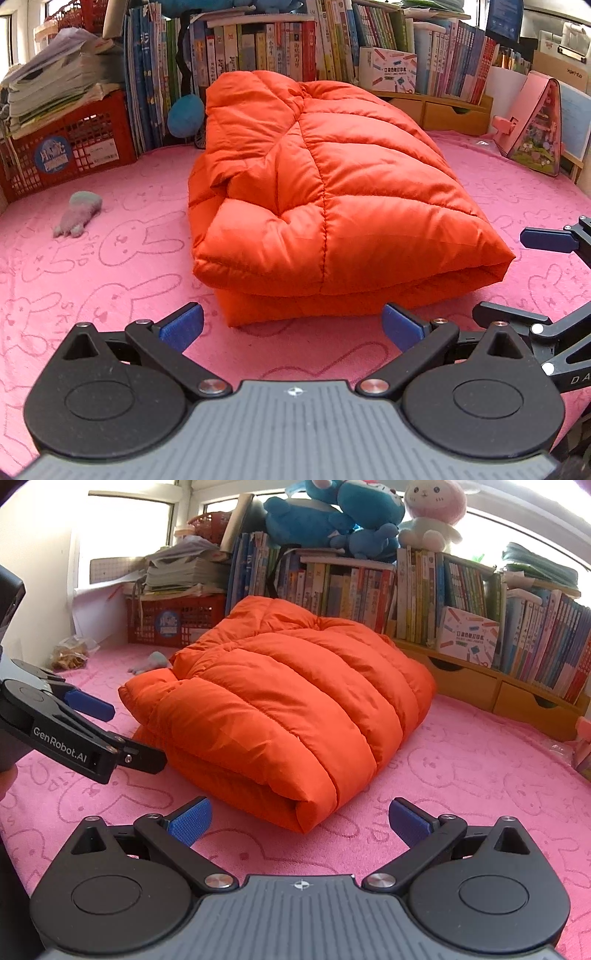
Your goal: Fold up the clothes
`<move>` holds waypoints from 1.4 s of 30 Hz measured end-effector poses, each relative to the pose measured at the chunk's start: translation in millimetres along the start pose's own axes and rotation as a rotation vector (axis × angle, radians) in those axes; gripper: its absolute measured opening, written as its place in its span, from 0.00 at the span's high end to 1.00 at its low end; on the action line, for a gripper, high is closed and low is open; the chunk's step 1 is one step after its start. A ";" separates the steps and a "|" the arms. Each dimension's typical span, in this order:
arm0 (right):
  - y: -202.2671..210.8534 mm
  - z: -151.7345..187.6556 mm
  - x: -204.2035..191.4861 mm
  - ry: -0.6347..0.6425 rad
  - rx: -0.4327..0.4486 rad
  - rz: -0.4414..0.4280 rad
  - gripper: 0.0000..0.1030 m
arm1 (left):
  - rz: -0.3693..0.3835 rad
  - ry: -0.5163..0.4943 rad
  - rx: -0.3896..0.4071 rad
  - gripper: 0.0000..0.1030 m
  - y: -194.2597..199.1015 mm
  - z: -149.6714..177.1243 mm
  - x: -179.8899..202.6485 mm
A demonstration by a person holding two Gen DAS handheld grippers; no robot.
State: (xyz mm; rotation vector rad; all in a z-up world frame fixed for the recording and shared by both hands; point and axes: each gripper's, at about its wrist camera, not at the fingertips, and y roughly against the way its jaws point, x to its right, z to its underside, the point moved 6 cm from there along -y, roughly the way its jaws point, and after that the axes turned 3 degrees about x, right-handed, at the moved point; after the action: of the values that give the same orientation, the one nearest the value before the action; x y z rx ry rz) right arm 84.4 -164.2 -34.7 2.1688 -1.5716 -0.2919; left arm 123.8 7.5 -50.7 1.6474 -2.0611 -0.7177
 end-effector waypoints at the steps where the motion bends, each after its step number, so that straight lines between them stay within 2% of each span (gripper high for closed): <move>1: -0.1 -0.5 -0.4 0.001 0.001 0.000 0.00 | 0.003 0.003 -0.003 0.00 -0.5 0.6 0.3; 8: -4.1 0.1 3.4 -0.002 -0.014 0.027 0.00 | 0.003 0.007 -0.024 0.00 -4.0 3.5 3.1; 14: -7.1 2.1 10.7 -0.038 -0.031 0.046 0.00 | 0.020 0.063 -0.068 0.00 -10.0 3.2 0.5; 19: -7.9 1.3 12.8 -0.041 -0.034 0.055 0.00 | 0.001 0.054 -0.072 0.00 -12.0 -1.7 1.8; 31: -8.9 -0.7 12.1 -0.041 -0.030 0.062 0.00 | 0.018 0.038 -0.084 0.00 -11.7 -7.8 8.3; 35: -8.2 -1.3 12.4 -0.041 -0.026 0.066 0.00 | 0.043 0.058 -0.118 0.00 -15.9 -10.1 7.6; 42: -8.6 -1.8 9.8 -0.037 -0.021 0.065 0.00 | 0.015 0.033 -0.112 0.00 -15.2 -16.1 11.2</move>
State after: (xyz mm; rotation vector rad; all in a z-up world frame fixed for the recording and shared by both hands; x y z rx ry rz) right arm 95.6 -170.9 -36.3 2.1026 -1.6486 -0.3286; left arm 142.6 -8.3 -47.5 1.5699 -1.9710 -0.7810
